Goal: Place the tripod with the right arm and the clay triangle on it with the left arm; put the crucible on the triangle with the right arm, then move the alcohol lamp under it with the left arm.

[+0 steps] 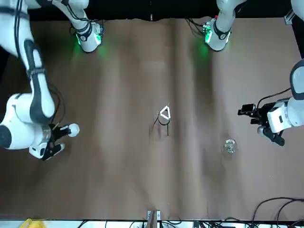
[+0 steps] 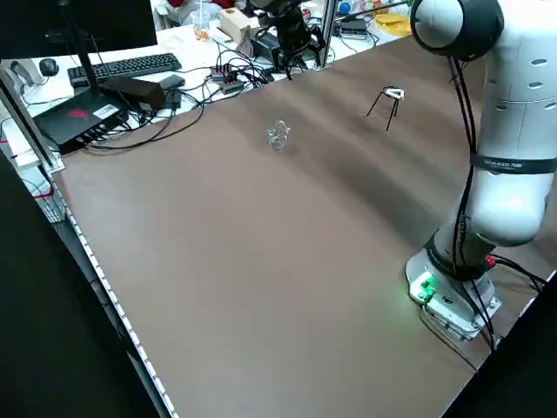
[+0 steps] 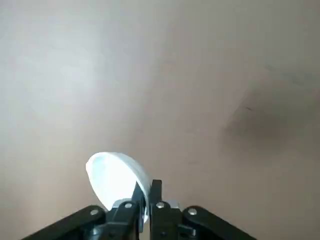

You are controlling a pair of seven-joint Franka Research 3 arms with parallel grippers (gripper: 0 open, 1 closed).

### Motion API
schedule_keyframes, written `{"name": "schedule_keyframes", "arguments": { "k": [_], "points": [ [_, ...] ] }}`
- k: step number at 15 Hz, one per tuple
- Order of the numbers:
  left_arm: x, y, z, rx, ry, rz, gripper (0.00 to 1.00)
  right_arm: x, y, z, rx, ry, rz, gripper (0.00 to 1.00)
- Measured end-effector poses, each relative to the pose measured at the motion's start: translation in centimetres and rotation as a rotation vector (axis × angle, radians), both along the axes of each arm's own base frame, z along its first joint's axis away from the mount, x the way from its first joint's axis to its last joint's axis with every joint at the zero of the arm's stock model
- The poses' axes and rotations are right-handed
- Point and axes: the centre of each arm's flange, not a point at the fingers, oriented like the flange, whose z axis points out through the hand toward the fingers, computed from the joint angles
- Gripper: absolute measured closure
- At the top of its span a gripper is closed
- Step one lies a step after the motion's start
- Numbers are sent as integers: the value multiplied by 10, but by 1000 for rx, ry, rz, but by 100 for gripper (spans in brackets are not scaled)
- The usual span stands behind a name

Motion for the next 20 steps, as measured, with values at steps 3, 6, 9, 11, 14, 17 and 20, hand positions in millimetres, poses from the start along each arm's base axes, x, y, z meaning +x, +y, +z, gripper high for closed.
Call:
{"name": "schedule_keyframes", "arguments": {
  "k": [3,6,9,11,14,17,20],
  "points": [
    [0,16,0,-27,-36,-80,0,-17,104,52,-34,-8,-92,93],
    [1,16,-5,-81,-78,-213,0,-46,206,68,-4,41,-202,93],
    [5,23,-34,-236,-108,-300,0,-71,278,72,11,75,-287,93],
    [8,38,-61,-309,-133,-355,0,-85,323,79,43,54,-357,93],
    [17,51,-90,-415,-234,-435,0,-103,373,76,91,58,-422,93],
    [23,68,-104,-507,-383,-502,0,-111,411,50,159,83,-494,93],
    [27,104,-115,-585,-580,-540,0,-117,451,12,218,52,-603,93]
  ]
}}
